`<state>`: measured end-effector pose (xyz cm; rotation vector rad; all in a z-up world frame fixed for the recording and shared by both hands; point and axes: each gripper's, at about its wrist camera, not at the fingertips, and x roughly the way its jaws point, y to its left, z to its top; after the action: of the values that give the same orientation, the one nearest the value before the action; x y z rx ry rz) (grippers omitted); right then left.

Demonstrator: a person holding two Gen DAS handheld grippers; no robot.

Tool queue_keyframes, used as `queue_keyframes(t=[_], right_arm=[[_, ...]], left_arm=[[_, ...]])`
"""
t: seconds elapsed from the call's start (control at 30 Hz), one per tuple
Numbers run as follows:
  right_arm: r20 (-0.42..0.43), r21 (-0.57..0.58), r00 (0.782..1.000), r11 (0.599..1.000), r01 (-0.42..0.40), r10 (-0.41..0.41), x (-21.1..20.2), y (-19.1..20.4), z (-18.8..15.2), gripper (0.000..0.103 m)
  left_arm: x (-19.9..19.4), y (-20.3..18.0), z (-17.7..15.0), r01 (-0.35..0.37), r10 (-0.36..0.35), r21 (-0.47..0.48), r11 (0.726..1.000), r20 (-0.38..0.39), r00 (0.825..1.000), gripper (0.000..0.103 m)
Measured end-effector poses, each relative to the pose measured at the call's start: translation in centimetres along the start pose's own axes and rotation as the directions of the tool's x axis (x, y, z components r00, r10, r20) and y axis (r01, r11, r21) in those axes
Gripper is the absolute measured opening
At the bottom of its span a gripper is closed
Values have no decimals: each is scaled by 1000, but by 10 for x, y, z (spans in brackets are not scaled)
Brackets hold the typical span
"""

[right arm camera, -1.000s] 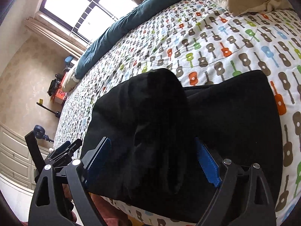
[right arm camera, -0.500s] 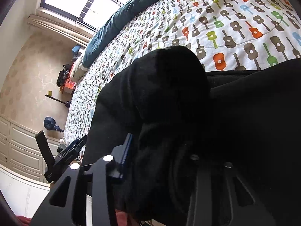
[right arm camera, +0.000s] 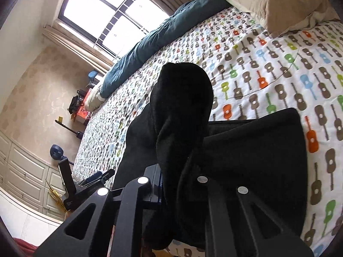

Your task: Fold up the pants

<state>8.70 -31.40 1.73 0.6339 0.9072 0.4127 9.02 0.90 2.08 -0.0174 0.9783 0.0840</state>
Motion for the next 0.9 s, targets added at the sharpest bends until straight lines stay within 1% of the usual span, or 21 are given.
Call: queue_keyframes(t=[0.1, 0.17, 0.23, 0.37, 0.43, 0.53, 0.63, 0.73, 0.9], right_arm=[[32, 24, 999, 999, 26, -27, -19, -14, 3, 12], [48, 43, 998, 998, 41, -43, -30, -26, 3, 12], [62, 62, 996, 996, 59, -63, -39, -38, 4, 12], [78, 99, 994, 992, 72, -80, -49, -62, 3, 12], [84, 120, 993, 990, 78, -88, -52, -73, 3, 12], [83, 147, 992, 985, 87, -100, -54, -86, 1, 12], [69, 174, 994, 982, 72, -85, -53, -101, -2, 12], [64, 193, 996, 980, 49, -63, -48, -111, -4, 12], [60, 229, 998, 973, 17, -31, -43, -123, -10, 13]], left_arm=[[-2, -14, 1, 30, -30, 19, 999, 0, 1000, 91], [-3, -23, 3, 73, -73, 21, 997, -5, 997, 91], [-4, -32, 4, 131, -131, 17, 991, -16, 991, 91], [-2, -48, 4, 233, -233, -4, 972, -36, 972, 91], [0, -56, 4, 289, -289, -13, 957, -47, 956, 91], [2, -67, 4, 347, -348, -21, 937, -60, 936, 91], [4, -78, 4, 379, -380, -26, 925, -70, 922, 91], [6, -84, 3, 373, -374, -26, 927, -70, 925, 91], [7, -85, 3, 372, -372, -24, 928, -67, 926, 91]])
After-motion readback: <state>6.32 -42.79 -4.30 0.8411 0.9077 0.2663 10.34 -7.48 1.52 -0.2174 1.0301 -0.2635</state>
